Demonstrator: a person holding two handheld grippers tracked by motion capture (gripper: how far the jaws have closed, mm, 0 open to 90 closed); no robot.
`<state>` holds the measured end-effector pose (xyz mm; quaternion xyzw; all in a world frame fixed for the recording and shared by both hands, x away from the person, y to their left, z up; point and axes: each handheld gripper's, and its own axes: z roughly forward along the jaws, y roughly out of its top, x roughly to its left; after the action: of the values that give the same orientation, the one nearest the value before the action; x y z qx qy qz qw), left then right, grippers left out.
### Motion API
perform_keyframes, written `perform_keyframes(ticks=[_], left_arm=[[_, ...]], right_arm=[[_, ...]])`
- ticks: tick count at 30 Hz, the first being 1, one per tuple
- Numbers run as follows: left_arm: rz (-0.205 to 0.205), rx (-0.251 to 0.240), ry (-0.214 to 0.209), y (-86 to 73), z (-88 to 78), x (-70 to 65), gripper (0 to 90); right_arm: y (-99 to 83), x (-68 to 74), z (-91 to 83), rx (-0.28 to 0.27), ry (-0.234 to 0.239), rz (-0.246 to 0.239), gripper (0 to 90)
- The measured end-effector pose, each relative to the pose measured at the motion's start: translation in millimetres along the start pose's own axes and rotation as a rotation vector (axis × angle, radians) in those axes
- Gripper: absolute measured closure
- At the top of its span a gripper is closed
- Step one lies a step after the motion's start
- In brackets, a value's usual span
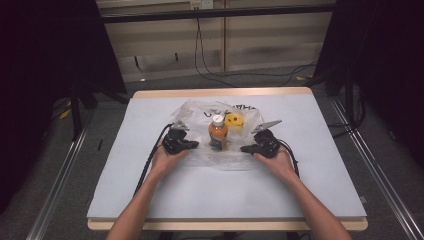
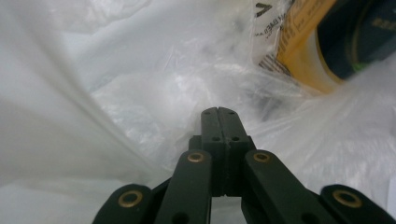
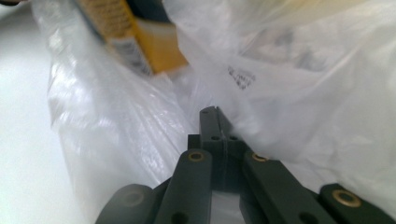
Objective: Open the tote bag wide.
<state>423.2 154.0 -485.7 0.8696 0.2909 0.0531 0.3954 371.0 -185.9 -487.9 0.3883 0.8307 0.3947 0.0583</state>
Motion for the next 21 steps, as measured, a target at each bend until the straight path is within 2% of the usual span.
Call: perform_keyframes(ticks=[1, 2, 4, 8, 9, 13, 14, 17, 21], left_arm=[[0.006, 0.011, 0.015, -2.0, -3.7, 1.0, 90.0], [0.004, 0.006, 0.013, -4.0, -5.7, 2.3, 90.0], [0.011, 0.039, 0.021, -8.1, -14.7, 6.0, 90.0], [0.002, 0.031, 0.028, -19.3, -27.0, 9.0, 90.0], [-0.006, 0.014, 0.022, -21.3, -27.4, 9.0, 90.0], [0.000, 0.019, 0.032, -21.0, -29.6, 5.2, 90.0], [0.000, -0.011, 0.016, -21.0, -30.9, 4.0, 90.0], [0.013, -0.067, 0.005, -16.5, -41.5, -4.8, 90.0], [0.061, -0.117, -0.010, -9.4, -58.8, -20.8, 90.0]], right_arm=[[-3.9, -1.5, -3.8, -0.005, 0.011, 0.007, 90.0], [-7.4, -1.8, -7.9, -0.001, 0.010, 0.007, 90.0], [-13.1, -0.5, -14.5, 0.002, 0.004, 0.001, 90.0], [-20.0, 3.0, -20.9, -0.004, -0.013, -0.016, 90.0], [-20.8, 3.5, -21.3, -0.008, -0.017, -0.015, 90.0], [-20.9, 8.3, -21.4, -0.027, -0.028, -0.024, 90.0], [-20.6, 8.8, -23.2, -0.048, -0.017, -0.021, 90.0], [-14.0, 15.1, -35.1, -0.111, -0.002, -0.029, 90.0], [-5.1, 22.6, -53.8, -0.190, 0.011, -0.023, 90.0]])
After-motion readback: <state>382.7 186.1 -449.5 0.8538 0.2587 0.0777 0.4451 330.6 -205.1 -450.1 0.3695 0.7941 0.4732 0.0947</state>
